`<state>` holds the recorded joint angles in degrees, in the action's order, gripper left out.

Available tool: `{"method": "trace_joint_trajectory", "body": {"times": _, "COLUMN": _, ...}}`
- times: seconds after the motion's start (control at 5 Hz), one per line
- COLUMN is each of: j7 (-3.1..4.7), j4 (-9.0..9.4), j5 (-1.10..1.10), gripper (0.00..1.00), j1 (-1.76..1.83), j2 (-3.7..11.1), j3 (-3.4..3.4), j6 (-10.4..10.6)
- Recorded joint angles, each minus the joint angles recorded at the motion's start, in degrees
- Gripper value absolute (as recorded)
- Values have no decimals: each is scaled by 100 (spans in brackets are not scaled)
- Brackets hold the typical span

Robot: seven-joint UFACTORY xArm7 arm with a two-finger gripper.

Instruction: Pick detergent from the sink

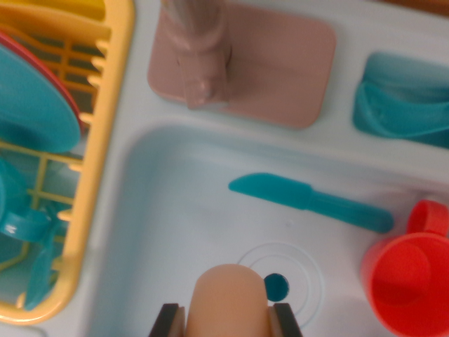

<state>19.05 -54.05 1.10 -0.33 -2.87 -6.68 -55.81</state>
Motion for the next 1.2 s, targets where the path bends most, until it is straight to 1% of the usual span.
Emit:
{"method": "trace_joint_trajectory", "body": {"times": 0.2, "j7": -13, "j4": -181, "j5": -13, "gripper": 100, "j1": 1, "j2": -76, "j3": 3, "j6": -256}}
{"method": "trace_joint_trajectory", "body": {"times": 0.4, "j7": -13, "j4": -181, "j5": -13, "gripper": 100, "j1": 1, "j2": -76, "j3": 3, "j6": -256}}
{"method": "trace_joint_trajectory", "body": {"times": 0.6, "j7": -27, "j4": -376, "j5": -26, "gripper": 100, "j1": 3, "j2": -157, "j3": 5, "j6": -531}}
{"method": "trace_joint_trajectory", "body": {"times": 0.8, "j7": -27, "j4": -376, "j5": -26, "gripper": 100, "j1": 3, "j2": -157, "j3": 5, "j6": -531}}
{"method": "trace_joint_trajectory", "body": {"times": 1.0, "j7": -41, "j4": -568, "j5": -40, "gripper": 100, "j1": 4, "j2": -237, "j3": 8, "j6": -803}}
{"method": "trace_joint_trajectory", "body": {"times": 1.2, "j7": -41, "j4": -568, "j5": -40, "gripper": 100, "j1": 4, "j2": -237, "j3": 8, "j6": -803}}
